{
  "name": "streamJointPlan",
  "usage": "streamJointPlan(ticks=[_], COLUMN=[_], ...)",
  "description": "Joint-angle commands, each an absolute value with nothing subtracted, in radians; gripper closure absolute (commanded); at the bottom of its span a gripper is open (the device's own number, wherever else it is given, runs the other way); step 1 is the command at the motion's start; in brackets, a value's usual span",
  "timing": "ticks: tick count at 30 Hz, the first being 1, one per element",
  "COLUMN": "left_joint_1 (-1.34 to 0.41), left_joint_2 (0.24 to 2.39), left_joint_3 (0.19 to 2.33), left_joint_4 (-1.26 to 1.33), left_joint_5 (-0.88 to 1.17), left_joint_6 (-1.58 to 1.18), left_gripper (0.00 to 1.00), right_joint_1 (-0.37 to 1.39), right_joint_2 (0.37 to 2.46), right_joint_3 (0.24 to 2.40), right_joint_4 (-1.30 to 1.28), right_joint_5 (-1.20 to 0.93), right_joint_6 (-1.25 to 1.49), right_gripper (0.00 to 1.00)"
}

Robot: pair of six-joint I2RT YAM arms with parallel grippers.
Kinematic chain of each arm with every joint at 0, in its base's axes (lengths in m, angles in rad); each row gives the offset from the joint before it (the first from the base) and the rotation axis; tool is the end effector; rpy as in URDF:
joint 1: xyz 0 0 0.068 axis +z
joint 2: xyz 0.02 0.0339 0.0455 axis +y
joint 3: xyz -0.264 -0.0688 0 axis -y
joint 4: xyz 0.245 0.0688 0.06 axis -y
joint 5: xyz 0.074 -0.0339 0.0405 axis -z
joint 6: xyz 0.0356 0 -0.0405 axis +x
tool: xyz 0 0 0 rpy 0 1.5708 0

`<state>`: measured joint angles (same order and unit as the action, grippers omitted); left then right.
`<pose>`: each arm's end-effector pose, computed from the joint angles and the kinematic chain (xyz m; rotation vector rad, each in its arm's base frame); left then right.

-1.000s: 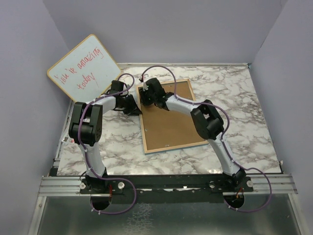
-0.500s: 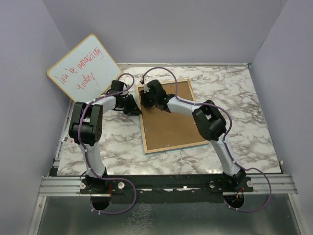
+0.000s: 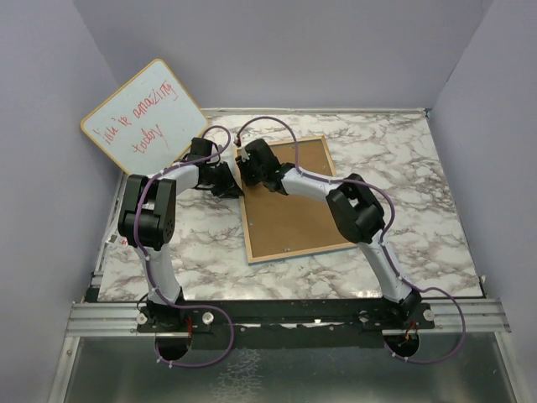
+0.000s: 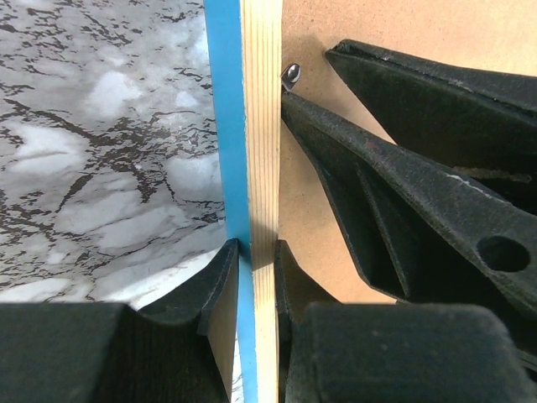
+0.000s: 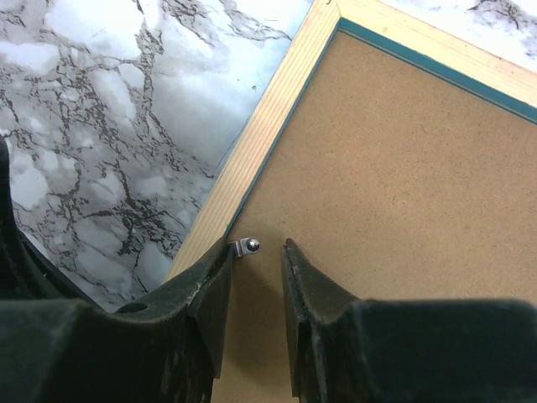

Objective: Put the photo into the frame

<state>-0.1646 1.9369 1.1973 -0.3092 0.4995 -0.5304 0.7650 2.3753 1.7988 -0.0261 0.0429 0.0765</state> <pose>0.3804 -0.0805 0.1480 -0.3084 2.6724 -0.8878 0.3896 0.3719 0.1512 -0.7209 2.0844 0.4305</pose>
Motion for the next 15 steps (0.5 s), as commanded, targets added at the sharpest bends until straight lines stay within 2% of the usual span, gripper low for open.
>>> streamJointPlan(ticks=[1, 7, 15], left_joint_1=[-0.167, -0.167, -0.167], left_joint_2=[2.019, 2.023, 2.022], left_joint_3=[1.167, 1.169, 1.172], left_joint_4=[-0.342, -0.342, -0.344], left_joint_5=[0.375, 0.375, 0.378], left_joint_6=[-0.493, -0.493, -0.493], left_gripper=[0.98, 0.98, 0.98], right_joint_1=[0.794, 0.795, 0.807], right_joint_2=[2.447, 2.443, 2.487], right_joint_3=[1.737, 1.711, 1.74], right_joint_4=[-0.164, -0.154, -0.145], right_joint_5=[0.094, 0.092, 0.09], right_joint_6=[0.021, 0.01, 0.041], right_gripper=[0.69, 0.75, 0.9])
